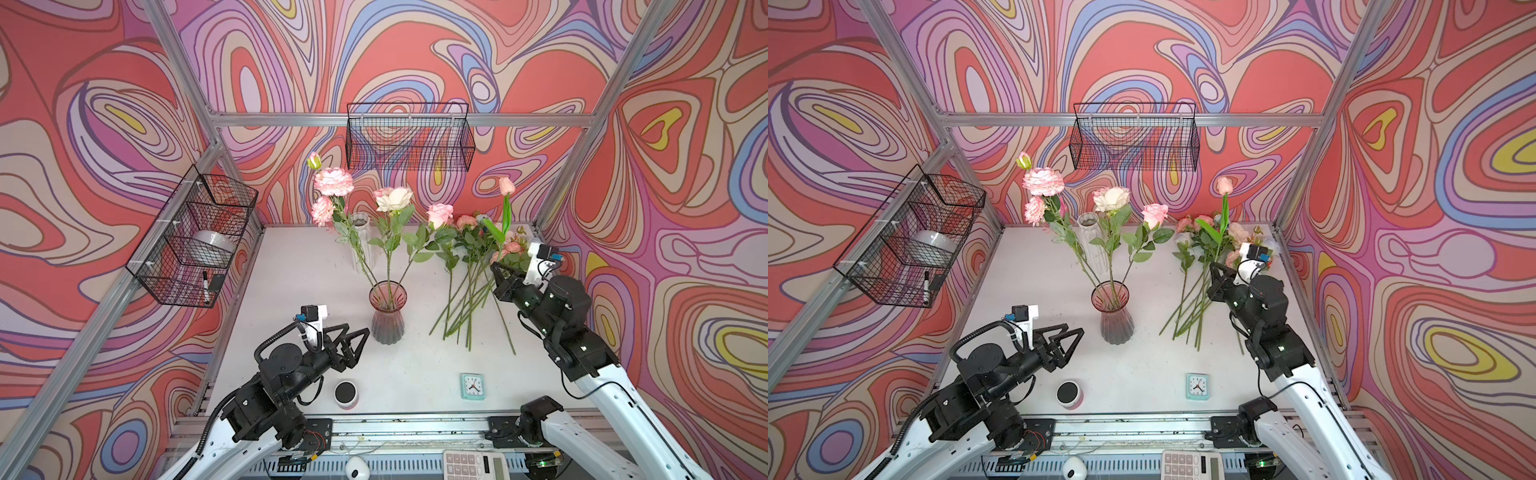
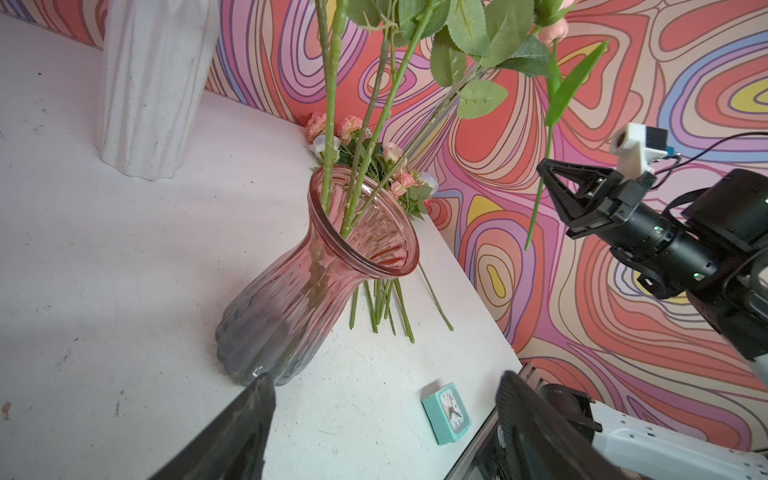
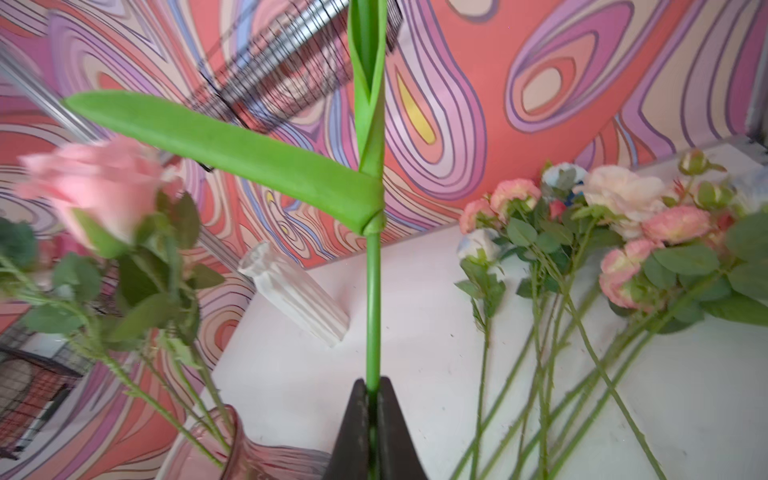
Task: Arrange the flowers into the vase
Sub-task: 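Lift the leafy stem upright with the right gripper, then carry the leafy stem over the pink vase and lower it in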
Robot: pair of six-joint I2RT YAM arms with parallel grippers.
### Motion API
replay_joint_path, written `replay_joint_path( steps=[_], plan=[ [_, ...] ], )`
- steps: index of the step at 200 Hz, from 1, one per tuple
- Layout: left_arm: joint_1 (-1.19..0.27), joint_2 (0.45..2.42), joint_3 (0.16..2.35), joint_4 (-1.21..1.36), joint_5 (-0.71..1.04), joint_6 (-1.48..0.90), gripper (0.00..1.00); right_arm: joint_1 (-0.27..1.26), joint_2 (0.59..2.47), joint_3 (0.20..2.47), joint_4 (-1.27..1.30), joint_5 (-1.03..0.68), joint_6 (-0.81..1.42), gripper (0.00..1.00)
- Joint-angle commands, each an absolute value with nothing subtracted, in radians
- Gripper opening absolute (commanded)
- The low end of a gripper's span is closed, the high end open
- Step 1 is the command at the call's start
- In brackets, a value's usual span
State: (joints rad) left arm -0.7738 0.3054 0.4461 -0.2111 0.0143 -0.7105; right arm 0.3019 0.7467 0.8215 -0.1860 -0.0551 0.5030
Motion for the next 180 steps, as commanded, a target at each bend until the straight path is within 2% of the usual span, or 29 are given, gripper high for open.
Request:
replay_joint_path(
  steps=[1,20,59,103,143,180],
  plan=[
    [-0.781,0.301,0.479,-0.193,0.012,-0.698,0.85,0.323,0.747,0.877,-0.107,-0.181,0.48,0.0],
    [-0.781,0.296,0.48,-0.201,0.003,-0.695,0.86,0.409,0.778,0.932,-0.057,-0.163,0.447,0.0],
    [-0.781,0.279,0.482,-0.22,-0.008,-0.698,0.85,0.754,0.918,1.04,0.047,0.041,0.291,0.0],
    [-0.78,0.247,0.48,-0.252,-0.029,-0.698,0.85,1.071,1.105,1.001,0.454,0.324,0.041,0.0],
    [-0.781,0.242,0.485,-0.257,-0.027,-0.695,0.85,1.116,1.316,0.944,0.839,0.502,-0.122,0.0],
    [-0.781,0.231,0.475,-0.29,-0.034,-0.696,0.85,1.115,1.445,0.94,0.935,0.563,-0.153,0.0]
  ],
)
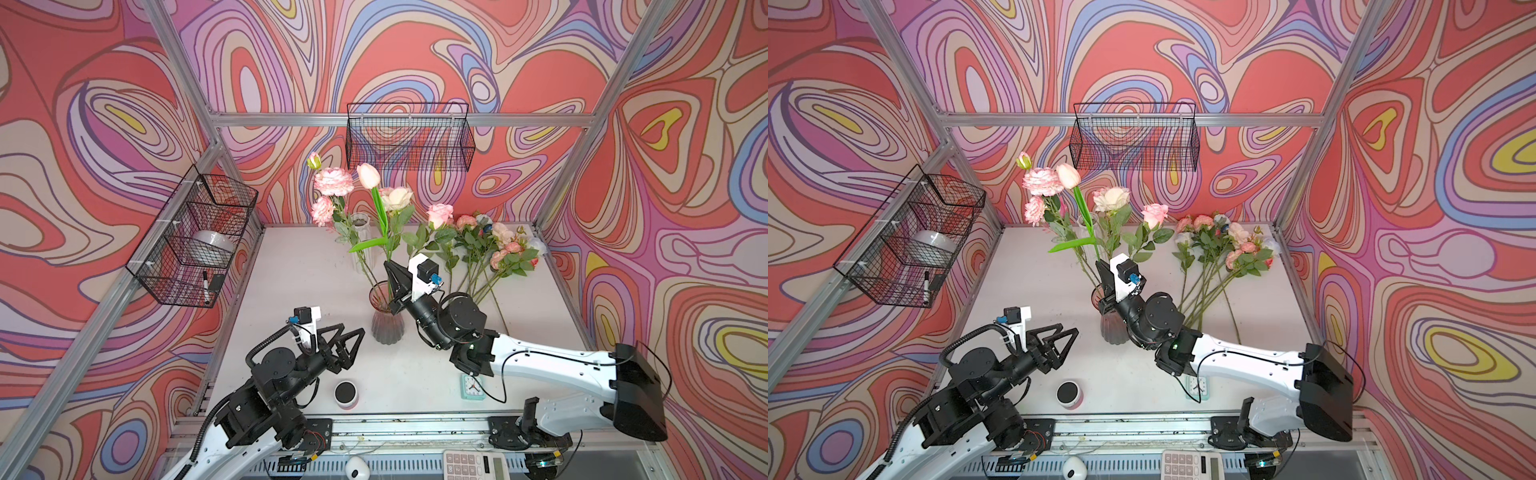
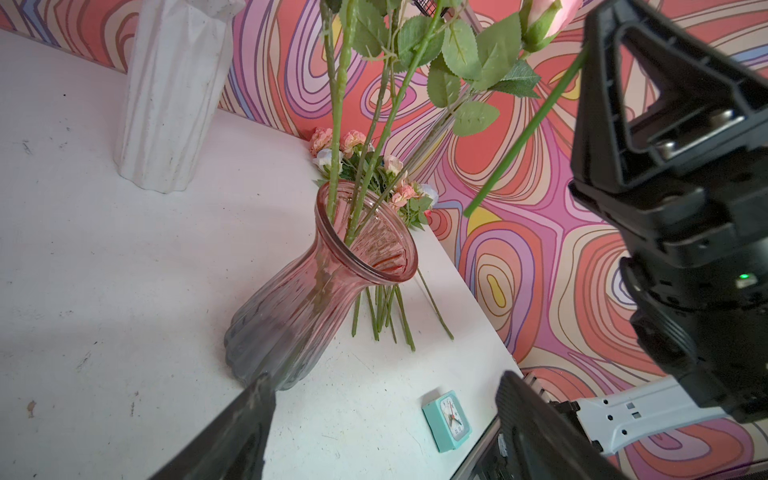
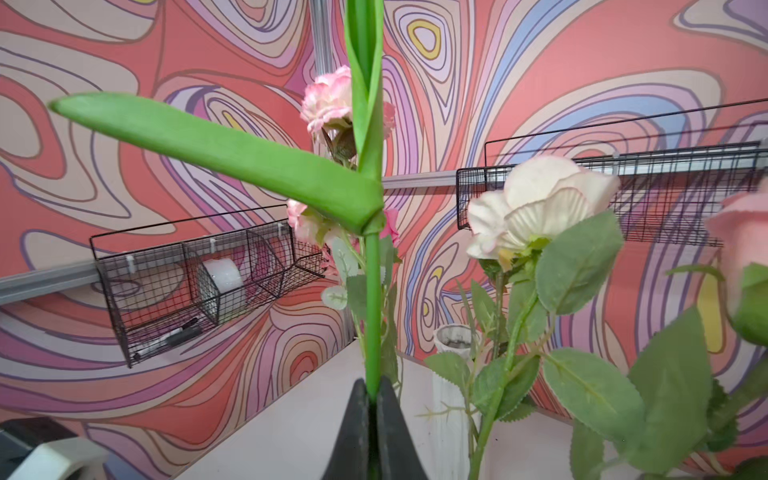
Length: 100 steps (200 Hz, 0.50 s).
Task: Arrange the flowers into the vase
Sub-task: 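Carry the leafy stem over the pink vase and lower it in, then open the right gripper to release the pink tulip and draw back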
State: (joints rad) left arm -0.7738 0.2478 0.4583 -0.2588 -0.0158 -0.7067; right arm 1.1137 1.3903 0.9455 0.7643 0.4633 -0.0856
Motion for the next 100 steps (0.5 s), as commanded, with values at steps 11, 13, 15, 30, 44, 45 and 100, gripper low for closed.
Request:
replay_joint_path(
  steps=[11,13,15,30,44,45,100],
  plan=[
    [-0.781,0.229,0.471,-0.289,-0.036,-0.697,0.85,1.115,1.478,0.936,0.933,0.577,-0.146,0.0],
    [-0.781,0.228,0.471,-0.288,-0.037,-0.697,0.85,1.115,1.483,0.935,0.933,0.581,-0.144,0.0],
    [-0.781,0.227,0.471,-0.288,-0.036,-0.697,0.85,1.114,1.488,0.933,0.933,0.586,-0.142,0.0],
    [-0.781,0.229,0.471,-0.29,-0.035,-0.696,0.85,1.114,1.51,0.911,0.943,0.596,-0.128,0.0],
    [-0.781,0.229,0.471,-0.289,-0.035,-0.695,0.85,1.115,1.519,0.892,0.936,0.604,-0.109,0.0],
    [-0.781,0.229,0.471,-0.29,-0.035,-0.695,0.85,1.115,1.519,0.89,0.935,0.604,-0.106,0.0],
    [-0.781,0.227,0.462,-0.284,-0.034,-0.698,0.85,1.115,1.54,0.84,0.871,0.641,-0.048,0.0]
  ],
)
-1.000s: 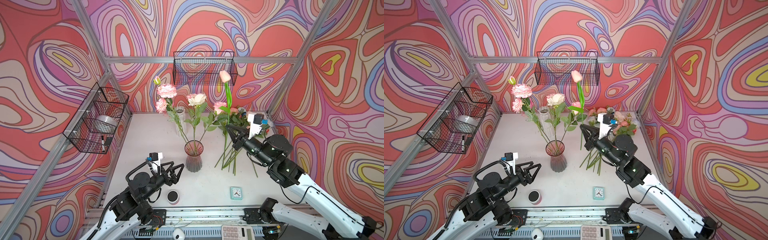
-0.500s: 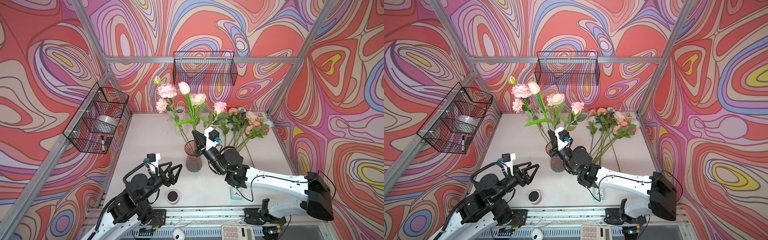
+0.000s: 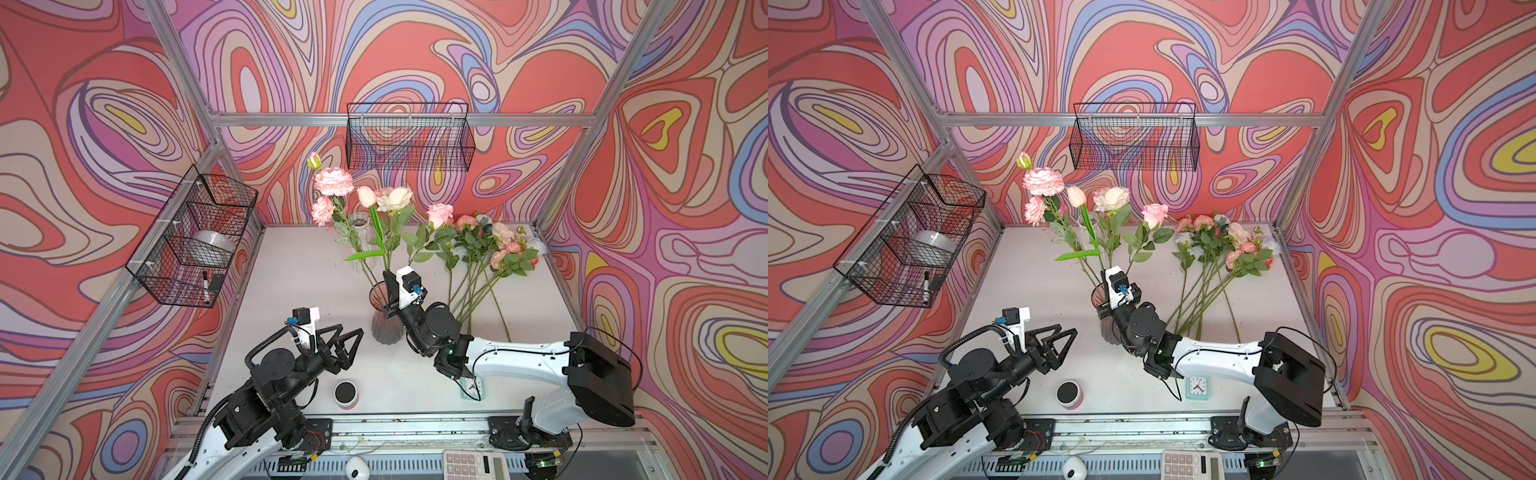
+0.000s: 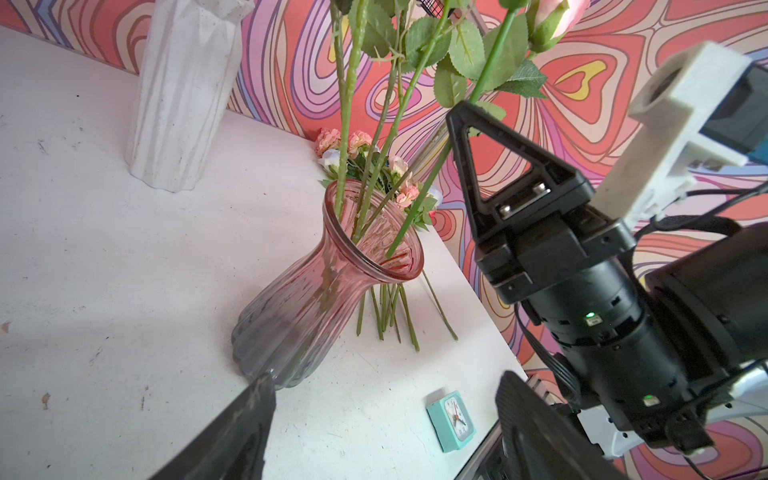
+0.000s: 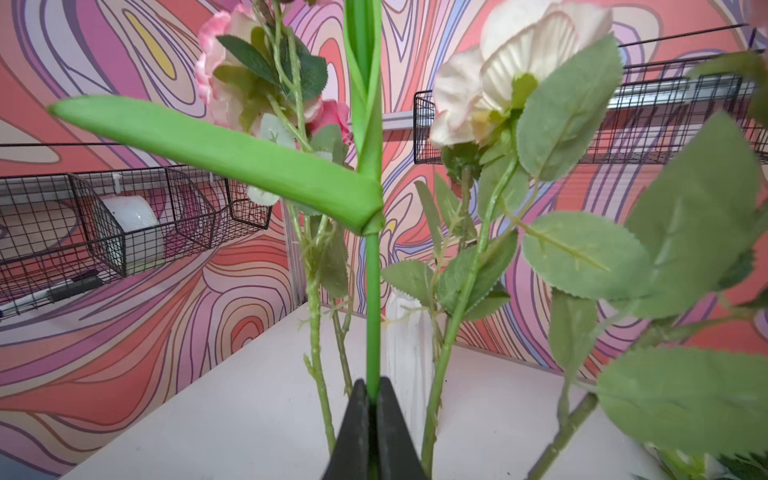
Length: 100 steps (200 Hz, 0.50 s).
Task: Arrange the flowers into the vase
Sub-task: 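Open the right gripper to release the pink tulip and draw back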
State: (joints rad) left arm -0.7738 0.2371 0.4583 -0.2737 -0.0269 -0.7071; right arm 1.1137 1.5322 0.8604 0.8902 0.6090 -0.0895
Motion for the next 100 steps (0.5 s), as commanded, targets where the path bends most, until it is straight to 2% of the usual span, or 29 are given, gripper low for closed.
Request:
replay_joint_path(
  steps=[1,12,30,40,53,67,100],
  plan=[
    [-0.781,0.227,0.462,-0.284,-0.034,-0.698,0.85,1.115,1.54,0.839,0.868,0.64,-0.045,0.0],
    [-0.78,0.226,0.462,-0.286,-0.033,-0.696,0.85,1.115,1.534,0.844,0.826,0.64,-0.034,0.0],
    [-0.781,0.223,0.462,-0.288,-0.034,-0.697,0.85,1.115,1.511,0.863,0.717,0.624,0.006,0.19],
    [-0.78,0.221,0.46,-0.288,-0.034,-0.7,0.85,1.117,1.485,0.869,0.644,0.604,0.052,0.34],
    [-0.781,0.219,0.459,-0.289,-0.032,-0.702,0.85,1.117,1.449,0.879,0.543,0.584,0.116,0.41],
    [-0.781,0.216,0.459,-0.29,-0.033,-0.7,0.85,1.119,1.412,0.883,0.454,0.571,0.182,0.46],
    [-0.782,0.211,0.459,-0.291,-0.036,-0.7,0.85,1.127,1.298,0.839,0.316,0.562,0.307,0.49]
  ],
)
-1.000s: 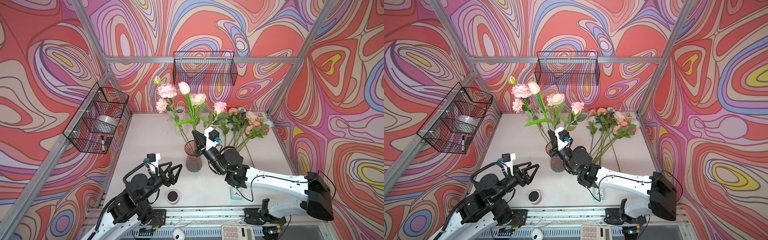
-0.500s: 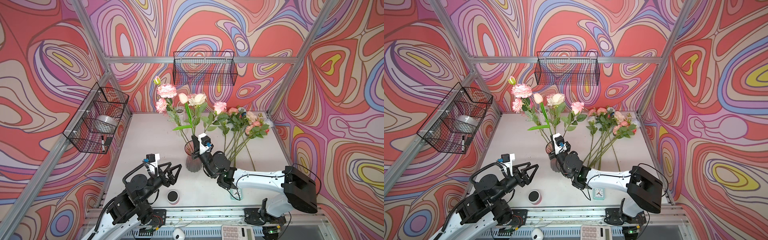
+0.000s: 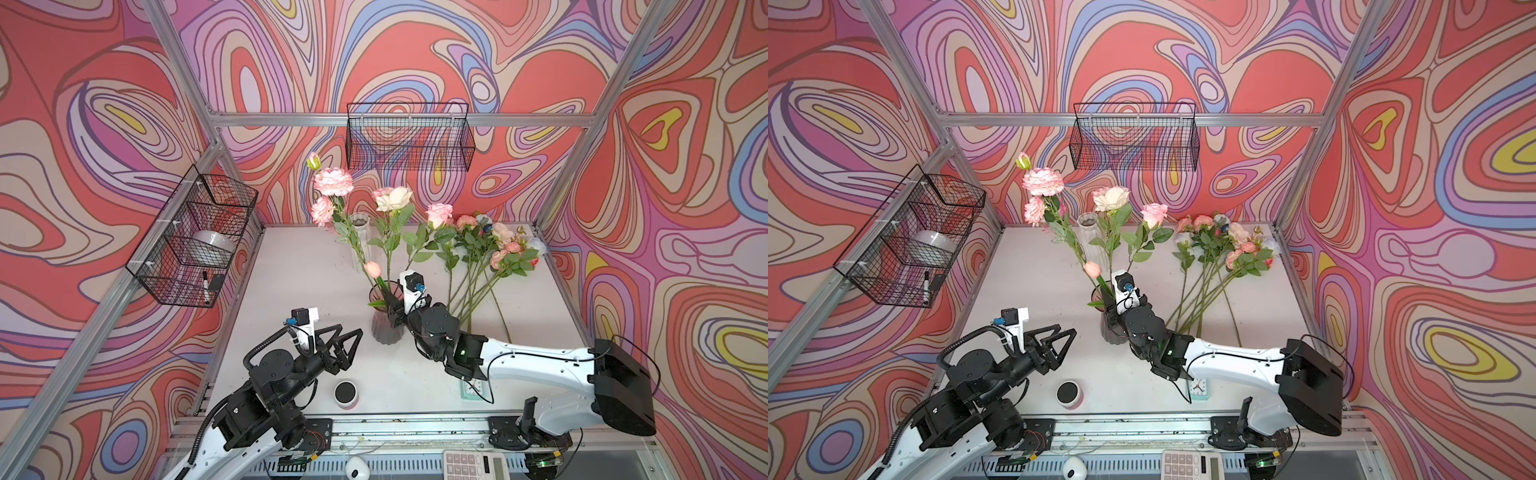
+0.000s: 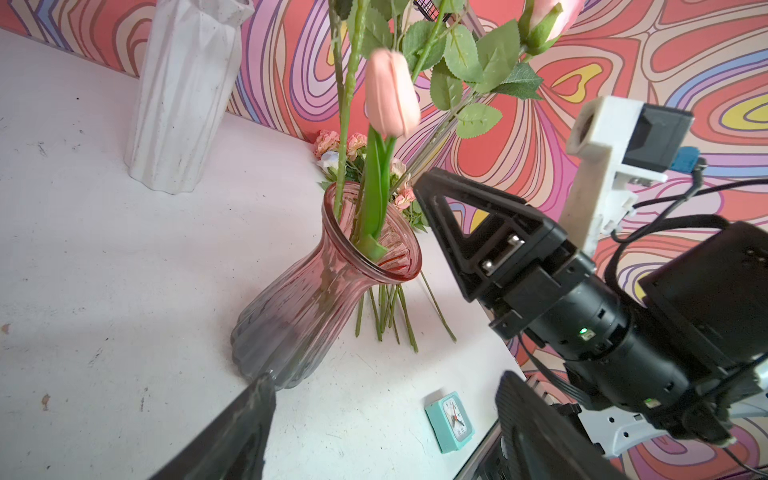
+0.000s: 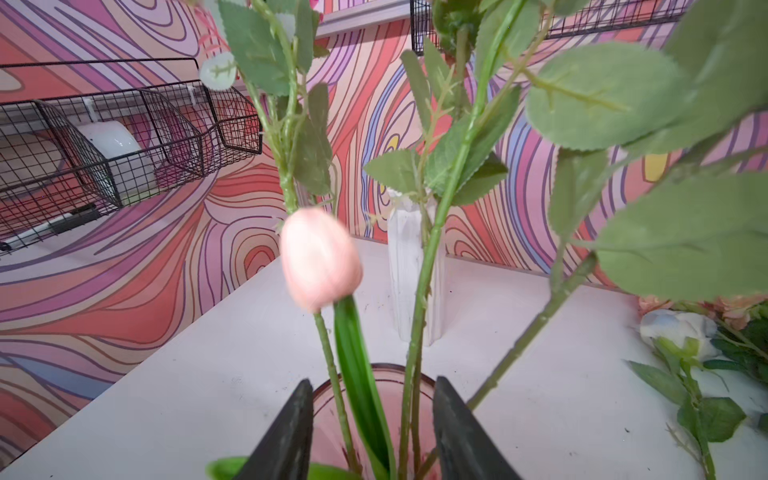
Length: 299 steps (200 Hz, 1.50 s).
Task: Arrange the flowers into the vase
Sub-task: 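Open the right gripper to release the pink tulip and draw back, then lower the right gripper into the pile and close on a cream rose stem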
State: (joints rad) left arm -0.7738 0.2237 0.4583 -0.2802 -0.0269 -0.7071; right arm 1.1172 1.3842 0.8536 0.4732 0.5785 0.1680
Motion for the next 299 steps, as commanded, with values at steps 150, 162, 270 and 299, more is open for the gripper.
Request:
replay_joint_path(
  steps=[150,162,270,299],
  plan=[
    [-0.781,0.212,0.454,-0.291,-0.051,-0.695,0.85,0.661,1.029,0.634,-0.155,0.355,0.701,0.49],
    [-0.781,0.212,0.453,-0.291,-0.05,-0.696,0.85,0.578,1.057,0.655,-0.173,0.294,0.692,0.49],
    [-0.781,0.196,0.448,-0.304,-0.046,-0.704,0.85,0.181,1.529,0.985,-0.3,0.232,0.601,0.49],
    [-0.781,0.188,0.446,-0.31,-0.051,-0.703,0.85,0.169,1.669,1.13,-0.401,0.313,0.499,0.48]
  ],
)
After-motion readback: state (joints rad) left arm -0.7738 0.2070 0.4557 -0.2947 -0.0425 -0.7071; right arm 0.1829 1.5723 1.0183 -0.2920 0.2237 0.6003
